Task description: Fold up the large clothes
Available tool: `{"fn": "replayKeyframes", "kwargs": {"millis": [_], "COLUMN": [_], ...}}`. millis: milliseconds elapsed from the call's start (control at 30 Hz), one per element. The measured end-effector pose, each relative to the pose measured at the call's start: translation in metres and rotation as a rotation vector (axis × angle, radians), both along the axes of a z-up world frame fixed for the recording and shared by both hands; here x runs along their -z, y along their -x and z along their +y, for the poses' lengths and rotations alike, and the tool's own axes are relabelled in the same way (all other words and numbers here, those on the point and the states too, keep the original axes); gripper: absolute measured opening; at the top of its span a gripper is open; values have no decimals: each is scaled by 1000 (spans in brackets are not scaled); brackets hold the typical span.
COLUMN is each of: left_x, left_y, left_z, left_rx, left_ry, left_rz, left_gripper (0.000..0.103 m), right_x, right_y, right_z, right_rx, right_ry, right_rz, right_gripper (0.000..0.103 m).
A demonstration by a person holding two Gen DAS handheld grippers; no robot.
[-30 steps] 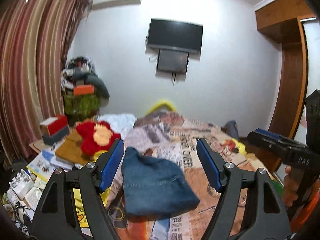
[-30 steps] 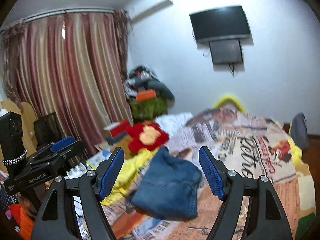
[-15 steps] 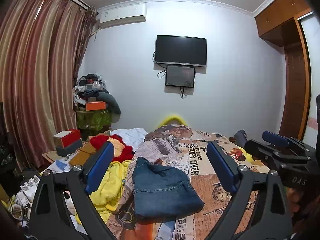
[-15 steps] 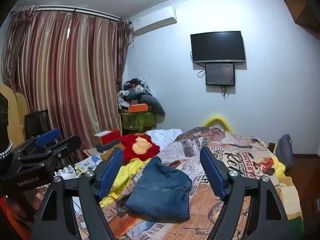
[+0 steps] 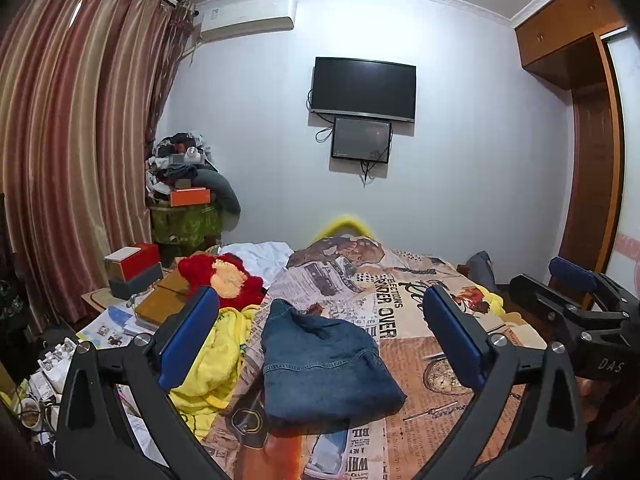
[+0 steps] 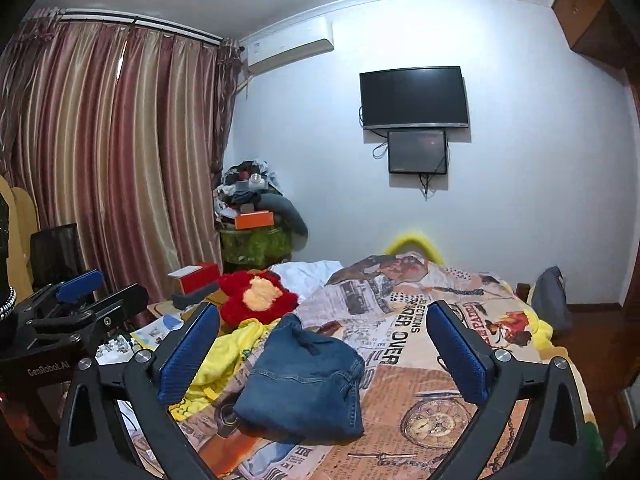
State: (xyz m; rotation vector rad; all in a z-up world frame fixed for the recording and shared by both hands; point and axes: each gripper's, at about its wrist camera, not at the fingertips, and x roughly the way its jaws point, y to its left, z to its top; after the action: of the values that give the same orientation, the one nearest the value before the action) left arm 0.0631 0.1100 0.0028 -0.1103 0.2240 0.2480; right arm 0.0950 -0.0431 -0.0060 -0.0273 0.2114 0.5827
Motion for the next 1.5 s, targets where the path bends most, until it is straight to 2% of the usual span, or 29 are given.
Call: {"fn": "replayKeyframes", "kwargs": {"millis": [533,1500], "left_x": [3,2], "left_y": [-5,-7], "left_z": [-3,-13], "left_rx": [14,54], "left_ry": [7,14], "left_rz": [9,9], "left_gripper": [103,103], "right_x": [4,1], "right_y": [-8,-8], "right_z": [-7,-11], "right_rx": [1,7], "right_ry": [-14,-28], "right_rz": [36,21], "right_gripper": [103,103]}}
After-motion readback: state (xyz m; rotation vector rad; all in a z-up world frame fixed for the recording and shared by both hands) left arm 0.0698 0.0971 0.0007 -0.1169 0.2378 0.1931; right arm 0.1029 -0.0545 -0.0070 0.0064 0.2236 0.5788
